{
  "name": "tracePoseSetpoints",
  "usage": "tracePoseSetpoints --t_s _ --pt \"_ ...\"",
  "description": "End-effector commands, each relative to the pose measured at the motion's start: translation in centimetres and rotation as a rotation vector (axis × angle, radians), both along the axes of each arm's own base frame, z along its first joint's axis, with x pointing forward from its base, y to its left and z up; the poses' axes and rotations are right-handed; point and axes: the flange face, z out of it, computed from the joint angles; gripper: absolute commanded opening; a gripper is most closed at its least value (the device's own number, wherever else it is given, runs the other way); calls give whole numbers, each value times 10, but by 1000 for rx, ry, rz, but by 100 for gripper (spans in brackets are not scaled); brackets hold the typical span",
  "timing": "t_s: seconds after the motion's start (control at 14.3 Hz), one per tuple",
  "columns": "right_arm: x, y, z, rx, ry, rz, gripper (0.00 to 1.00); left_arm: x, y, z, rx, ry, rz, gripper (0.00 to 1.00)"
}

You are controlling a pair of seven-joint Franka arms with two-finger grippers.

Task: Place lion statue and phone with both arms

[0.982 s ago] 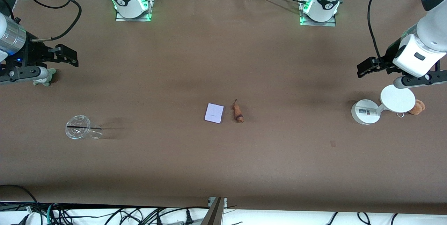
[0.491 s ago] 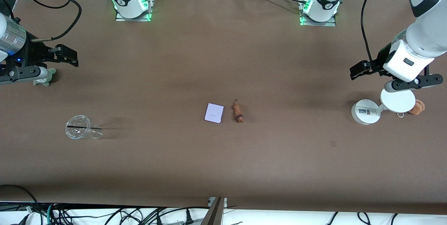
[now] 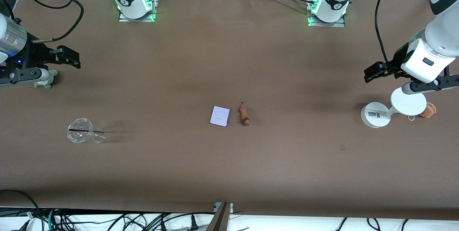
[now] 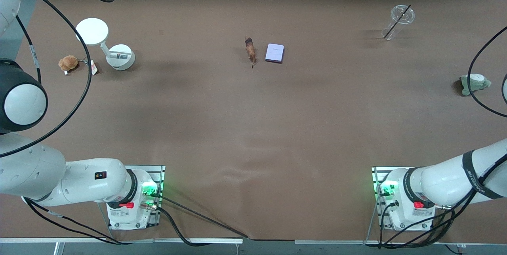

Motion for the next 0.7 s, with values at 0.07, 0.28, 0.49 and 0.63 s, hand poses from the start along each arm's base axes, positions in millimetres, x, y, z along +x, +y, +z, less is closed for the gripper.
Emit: tracePoseSetpoints --t_s 0.07,0.28,0.49,0.63 --pt "2 0 5 -4 -6 -1 100 1 1 -1 -12 17 -19 100" --pt "2 0 6 -4 -7 -2 100 1 3 -1 -12 19 -16 100" --pt "2 0 6 -4 -7 -2 100 1 1 -1 -15 19 -19 100" --pt "2 0 5 -4 -6 -1 100 1 1 -2 -15 22 -19 100"
